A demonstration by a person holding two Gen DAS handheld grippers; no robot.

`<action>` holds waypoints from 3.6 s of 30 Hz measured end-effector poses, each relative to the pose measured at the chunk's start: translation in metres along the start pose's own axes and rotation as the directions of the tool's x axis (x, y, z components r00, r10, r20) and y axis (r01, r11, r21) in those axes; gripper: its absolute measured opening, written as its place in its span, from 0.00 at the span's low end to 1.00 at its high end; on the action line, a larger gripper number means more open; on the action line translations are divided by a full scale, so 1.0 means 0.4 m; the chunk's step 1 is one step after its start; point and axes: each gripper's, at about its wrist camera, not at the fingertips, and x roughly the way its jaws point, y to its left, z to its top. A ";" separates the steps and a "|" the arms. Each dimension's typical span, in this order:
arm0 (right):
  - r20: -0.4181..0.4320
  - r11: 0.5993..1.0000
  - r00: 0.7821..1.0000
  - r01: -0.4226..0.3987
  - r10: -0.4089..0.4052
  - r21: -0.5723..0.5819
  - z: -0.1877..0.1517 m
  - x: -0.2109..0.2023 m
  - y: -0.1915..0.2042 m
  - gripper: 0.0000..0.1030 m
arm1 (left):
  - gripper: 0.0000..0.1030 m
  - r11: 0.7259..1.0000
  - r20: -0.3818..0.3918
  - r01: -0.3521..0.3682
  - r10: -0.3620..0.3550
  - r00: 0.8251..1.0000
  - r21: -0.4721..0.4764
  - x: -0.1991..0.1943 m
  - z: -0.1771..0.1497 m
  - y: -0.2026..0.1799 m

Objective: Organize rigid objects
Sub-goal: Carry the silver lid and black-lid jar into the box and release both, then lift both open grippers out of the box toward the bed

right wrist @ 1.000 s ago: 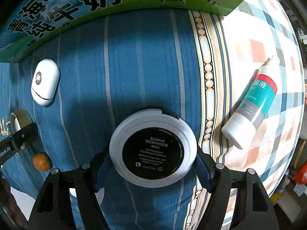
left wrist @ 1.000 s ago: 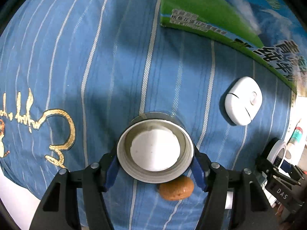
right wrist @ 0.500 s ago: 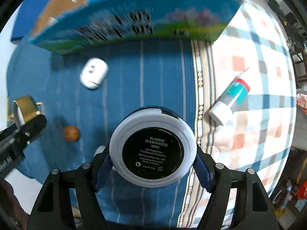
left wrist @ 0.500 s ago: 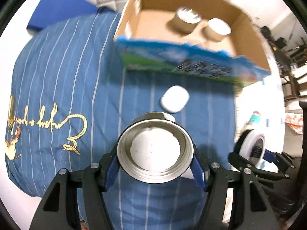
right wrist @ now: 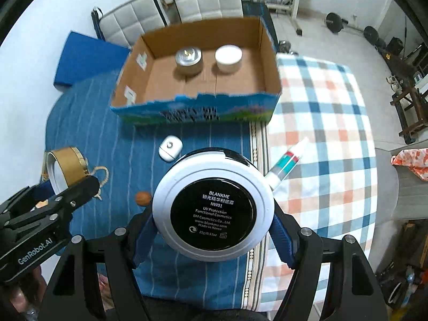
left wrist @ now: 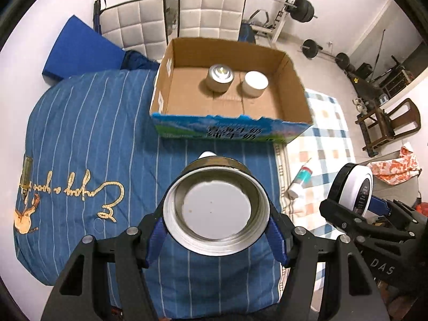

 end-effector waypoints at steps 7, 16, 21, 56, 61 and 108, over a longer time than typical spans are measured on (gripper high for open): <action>0.053 0.999 0.998 -0.033 0.032 0.015 0.005 -0.069 0.001 0.74 | 0.60 0.999 0.038 0.033 -0.034 0.999 0.016 -0.051 0.030 -0.023; 0.055 0.997 0.996 -0.076 0.075 0.018 0.085 -0.070 -0.014 0.74 | 0.60 0.999 0.067 0.036 -0.037 0.997 0.012 -0.047 0.157 -0.028; 0.058 0.997 0.995 -0.080 0.079 0.011 0.183 -0.035 -0.022 0.74 | 0.60 1.000 0.065 -0.001 0.000 0.998 0.018 0.008 0.269 -0.021; -0.409 0.995 0.907 0.096 -0.101 -0.031 0.600 0.774 -0.066 0.75 | 0.61 0.988 -0.433 -0.152 0.120 0.894 -0.038 0.762 0.605 0.136; -0.430 0.996 0.899 0.085 -0.082 -0.012 0.602 0.792 -0.075 0.75 | 0.61 0.989 -0.478 -0.110 0.050 0.877 -0.100 0.783 0.567 0.159; 0.088 0.998 0.995 0.056 -0.053 -0.036 0.262 0.052 0.036 1.00 | 0.98 0.999 0.095 -0.038 0.038 0.995 -0.004 0.047 0.265 0.053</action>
